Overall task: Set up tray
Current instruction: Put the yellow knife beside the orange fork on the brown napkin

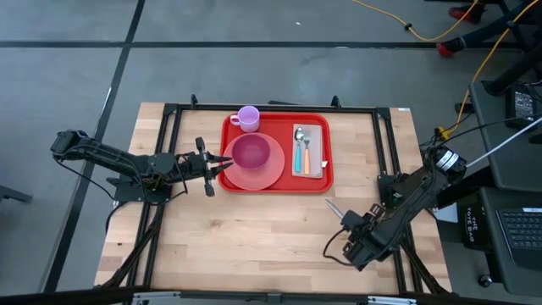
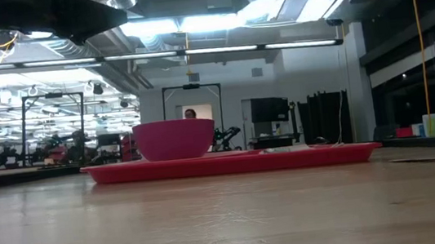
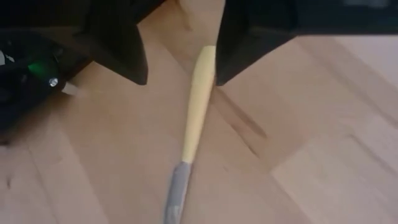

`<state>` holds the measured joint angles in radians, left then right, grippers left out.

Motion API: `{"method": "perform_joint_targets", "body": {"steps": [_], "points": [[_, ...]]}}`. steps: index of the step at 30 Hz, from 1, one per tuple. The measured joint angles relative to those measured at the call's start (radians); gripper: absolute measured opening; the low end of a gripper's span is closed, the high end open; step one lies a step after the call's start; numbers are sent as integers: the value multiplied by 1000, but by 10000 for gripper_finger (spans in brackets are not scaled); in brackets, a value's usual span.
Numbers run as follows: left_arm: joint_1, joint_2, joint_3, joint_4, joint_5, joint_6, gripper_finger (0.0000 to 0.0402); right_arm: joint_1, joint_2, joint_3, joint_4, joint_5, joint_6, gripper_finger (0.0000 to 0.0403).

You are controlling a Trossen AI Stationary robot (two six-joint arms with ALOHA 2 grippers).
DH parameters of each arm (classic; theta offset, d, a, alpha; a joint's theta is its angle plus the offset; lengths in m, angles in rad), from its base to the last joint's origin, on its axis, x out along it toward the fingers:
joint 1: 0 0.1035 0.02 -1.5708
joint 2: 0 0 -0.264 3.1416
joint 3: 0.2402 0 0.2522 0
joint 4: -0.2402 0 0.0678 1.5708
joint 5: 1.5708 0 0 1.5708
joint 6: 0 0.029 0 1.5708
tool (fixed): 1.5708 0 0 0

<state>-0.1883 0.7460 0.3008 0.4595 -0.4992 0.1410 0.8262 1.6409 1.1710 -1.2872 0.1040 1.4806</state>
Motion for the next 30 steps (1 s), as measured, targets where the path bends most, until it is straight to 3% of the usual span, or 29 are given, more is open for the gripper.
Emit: {"method": "perform_joint_targets", "body": {"steps": [7,17,25,30], "points": [[0,0,0,-1,0,-34,54,-8,-7,-97,94,-1,-20,221],[0,0,0,-17,0,-50,54,-15,-22,-270,355,0,-49,221],[0,0,0,-27,0,-50,54,-42,-40,-346,396,6,-54,220],[0,0,0,-49,0,-51,54,-57,-46,-402,534,8,-90,220]]}}
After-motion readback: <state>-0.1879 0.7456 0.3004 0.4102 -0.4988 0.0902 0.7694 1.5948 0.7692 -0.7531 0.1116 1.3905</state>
